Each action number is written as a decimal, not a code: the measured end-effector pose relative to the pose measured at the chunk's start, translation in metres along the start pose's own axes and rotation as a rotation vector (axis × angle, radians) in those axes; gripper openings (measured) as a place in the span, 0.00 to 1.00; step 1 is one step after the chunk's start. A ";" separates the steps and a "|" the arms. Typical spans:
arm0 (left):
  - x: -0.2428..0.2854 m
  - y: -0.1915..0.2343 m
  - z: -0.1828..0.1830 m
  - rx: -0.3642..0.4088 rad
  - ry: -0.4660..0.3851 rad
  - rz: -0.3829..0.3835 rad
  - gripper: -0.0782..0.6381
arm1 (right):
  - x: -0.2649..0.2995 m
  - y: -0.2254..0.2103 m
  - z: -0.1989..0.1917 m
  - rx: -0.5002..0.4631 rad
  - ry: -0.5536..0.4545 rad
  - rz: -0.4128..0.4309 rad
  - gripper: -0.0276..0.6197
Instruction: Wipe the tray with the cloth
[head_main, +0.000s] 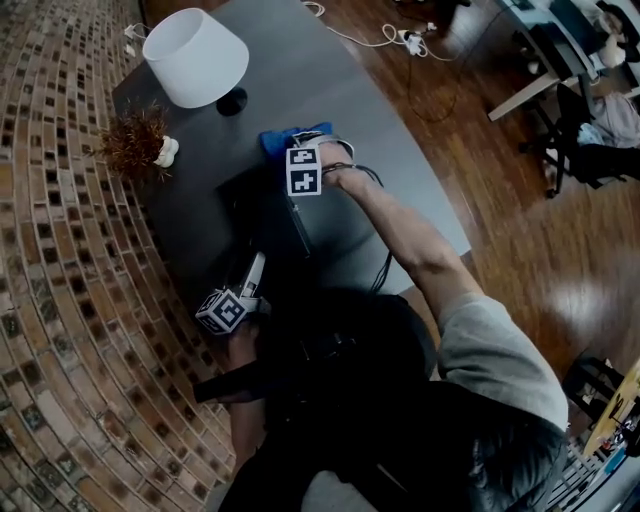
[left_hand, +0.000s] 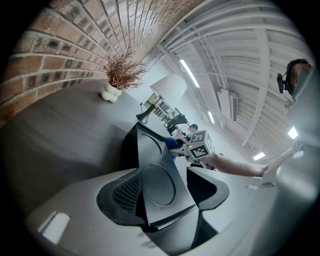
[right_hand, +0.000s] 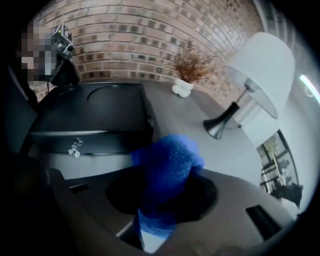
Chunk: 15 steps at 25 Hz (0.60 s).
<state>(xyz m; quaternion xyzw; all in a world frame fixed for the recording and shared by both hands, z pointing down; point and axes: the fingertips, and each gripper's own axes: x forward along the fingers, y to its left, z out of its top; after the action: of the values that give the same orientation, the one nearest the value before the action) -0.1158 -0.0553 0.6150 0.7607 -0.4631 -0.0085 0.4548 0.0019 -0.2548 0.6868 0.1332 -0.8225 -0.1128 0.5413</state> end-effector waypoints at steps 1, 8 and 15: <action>0.000 -0.001 0.000 -0.002 0.000 0.000 0.51 | 0.006 0.013 0.005 -0.063 0.000 0.024 0.26; 0.000 0.004 0.001 0.023 0.002 0.006 0.50 | -0.033 0.111 -0.004 -0.406 -0.063 0.242 0.26; 0.002 0.001 0.001 0.017 -0.002 -0.006 0.50 | -0.094 0.102 -0.038 -0.032 0.007 0.107 0.26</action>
<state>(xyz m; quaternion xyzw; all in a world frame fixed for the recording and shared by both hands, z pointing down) -0.1165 -0.0577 0.6158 0.7659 -0.4615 -0.0068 0.4477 0.0623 -0.1284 0.6540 0.0808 -0.8246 -0.0966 0.5515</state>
